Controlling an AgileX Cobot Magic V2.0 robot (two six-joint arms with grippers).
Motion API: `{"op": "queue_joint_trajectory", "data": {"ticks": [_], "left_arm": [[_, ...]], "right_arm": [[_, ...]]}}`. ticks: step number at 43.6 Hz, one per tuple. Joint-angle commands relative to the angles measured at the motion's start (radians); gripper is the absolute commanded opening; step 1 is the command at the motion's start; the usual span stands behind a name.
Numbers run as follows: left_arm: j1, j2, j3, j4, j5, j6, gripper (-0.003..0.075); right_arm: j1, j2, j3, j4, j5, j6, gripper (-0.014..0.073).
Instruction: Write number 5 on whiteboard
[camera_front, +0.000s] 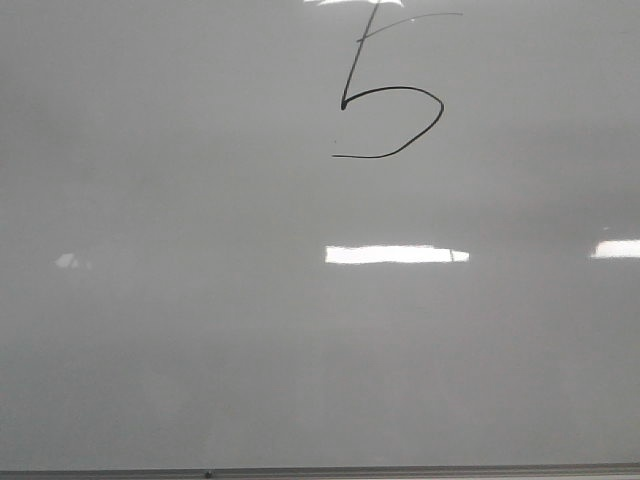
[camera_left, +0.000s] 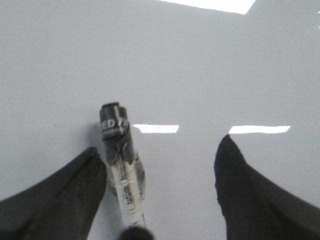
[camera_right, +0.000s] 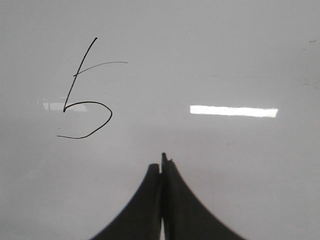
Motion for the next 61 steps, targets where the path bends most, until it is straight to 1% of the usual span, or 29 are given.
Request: {"op": "queue_joint_trajectory", "data": {"ticks": [1,7,11,15,18,20,21,24,25,26,29,32,36,42,49,61], "left_arm": [[0.001,-0.134,0.021,-0.072,-0.030,0.004,0.0349],[-0.011,-0.301,0.089,-0.118,0.043,0.012,0.0212],[-0.055,-0.397,0.135,-0.205,0.092,0.089,0.0130],[-0.146,-0.481,0.170,-0.303,0.181,0.178,0.0036],[-0.245,-0.537,0.187,-0.393,0.265,0.255,-0.0021],[-0.326,-0.574,0.192,-0.443,0.343,0.331,-0.0020],[-0.350,-0.585,0.194,-0.489,0.378,0.373,-0.0020],[-0.469,-0.635,0.196,-0.610,0.506,0.531,-0.0020],[-0.503,-0.650,0.196,-0.644,0.539,0.565,-0.0020],[-0.547,-0.670,0.196,-0.674,0.568,0.592,-0.0020],[-0.628,-0.714,0.196,-0.732,0.631,0.645,-0.0020],[-0.672,-0.754,0.198,-0.753,0.668,0.656,-0.0020],[-0.671,-0.812,0.201,-0.774,0.708,0.658,-0.0020],[-0.612,-0.885,0.223,-0.826,0.729,0.712,-0.0020],[-0.551,-0.965,0.235,-0.830,0.769,0.713,-0.0020],[-0.549,-0.999,0.235,-0.830,0.787,0.713,-0.0020]], "right_arm": [[-0.004,0.008,-0.026,0.010,-0.077,0.003,-0.0071],[-0.004,0.008,-0.026,0.010,-0.077,0.003,-0.0071],[-0.004,0.008,-0.026,0.010,-0.077,0.003,-0.0071],[-0.004,0.008,-0.026,0.010,-0.077,0.003,-0.0071],[-0.004,0.008,-0.026,0.010,-0.077,0.003,-0.0071],[-0.004,0.008,-0.026,0.010,-0.077,0.003,-0.0071],[-0.004,0.008,-0.026,0.010,-0.077,0.003,-0.0071],[-0.004,0.008,-0.026,0.010,-0.077,0.003,-0.0071],[-0.004,0.008,-0.026,0.010,-0.077,0.003,-0.0071],[-0.004,0.008,-0.026,0.010,-0.077,0.003,-0.0071],[-0.004,0.008,-0.026,0.010,-0.077,0.003,-0.0071],[-0.004,0.008,-0.026,0.010,-0.077,0.003,-0.0071],[-0.004,0.008,-0.026,0.010,-0.077,0.003,-0.0071],[-0.004,0.008,-0.026,0.010,-0.077,0.003,-0.0071],[-0.004,0.008,-0.026,0.010,-0.077,0.003,-0.0071],[-0.004,0.008,-0.026,0.010,-0.077,0.003,-0.0071]]}}
